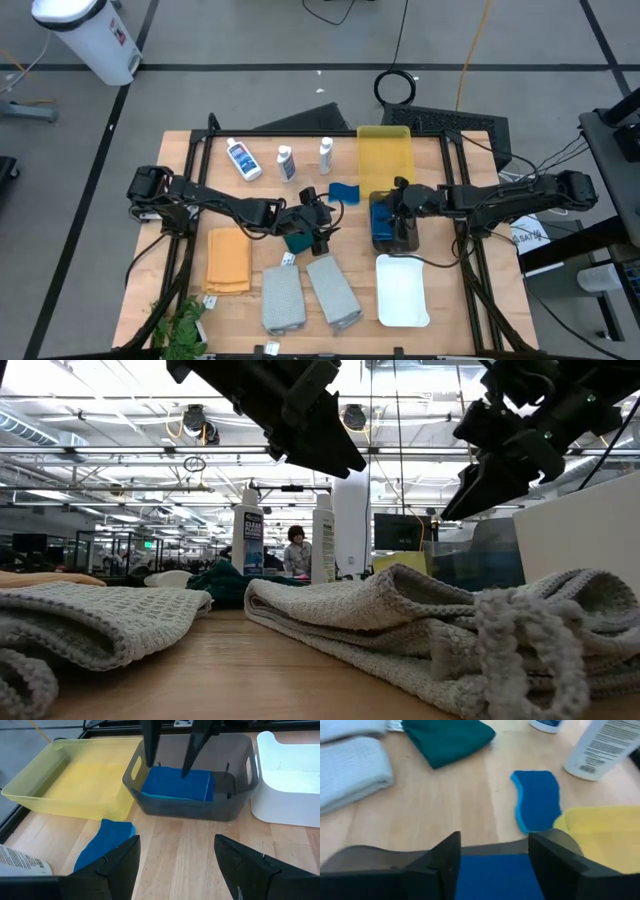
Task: Pick & Place Kitchen Items
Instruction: Put the blue sponge into the black bin
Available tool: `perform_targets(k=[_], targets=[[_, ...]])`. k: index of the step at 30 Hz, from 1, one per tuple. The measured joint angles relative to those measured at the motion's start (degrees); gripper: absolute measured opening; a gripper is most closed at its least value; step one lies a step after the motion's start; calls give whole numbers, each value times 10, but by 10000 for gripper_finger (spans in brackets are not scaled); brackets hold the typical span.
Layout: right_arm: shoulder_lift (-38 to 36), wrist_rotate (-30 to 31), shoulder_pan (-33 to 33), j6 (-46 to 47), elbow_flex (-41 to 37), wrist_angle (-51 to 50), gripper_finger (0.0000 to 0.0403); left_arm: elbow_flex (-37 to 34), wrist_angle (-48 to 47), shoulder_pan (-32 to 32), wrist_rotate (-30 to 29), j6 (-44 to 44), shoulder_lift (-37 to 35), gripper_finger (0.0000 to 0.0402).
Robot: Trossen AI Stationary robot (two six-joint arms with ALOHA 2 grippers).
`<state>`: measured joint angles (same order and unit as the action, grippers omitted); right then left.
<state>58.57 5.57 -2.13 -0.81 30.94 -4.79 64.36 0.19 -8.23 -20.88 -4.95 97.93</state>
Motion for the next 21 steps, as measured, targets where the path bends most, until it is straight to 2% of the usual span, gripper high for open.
perform_targets(k=[6, 13, 21], targets=[[0, -12, 0, 1, 0, 1, 137, 0, 0, 0, -1, 0, 0, 255], [0, -12, 0, -15, 0, 1, 101, 0, 7, 18, -7, 13, 8, 255], [0, -11, 0, -14, 0, 3, 88, 0, 88, 69, -7, 13, 111, 255]])
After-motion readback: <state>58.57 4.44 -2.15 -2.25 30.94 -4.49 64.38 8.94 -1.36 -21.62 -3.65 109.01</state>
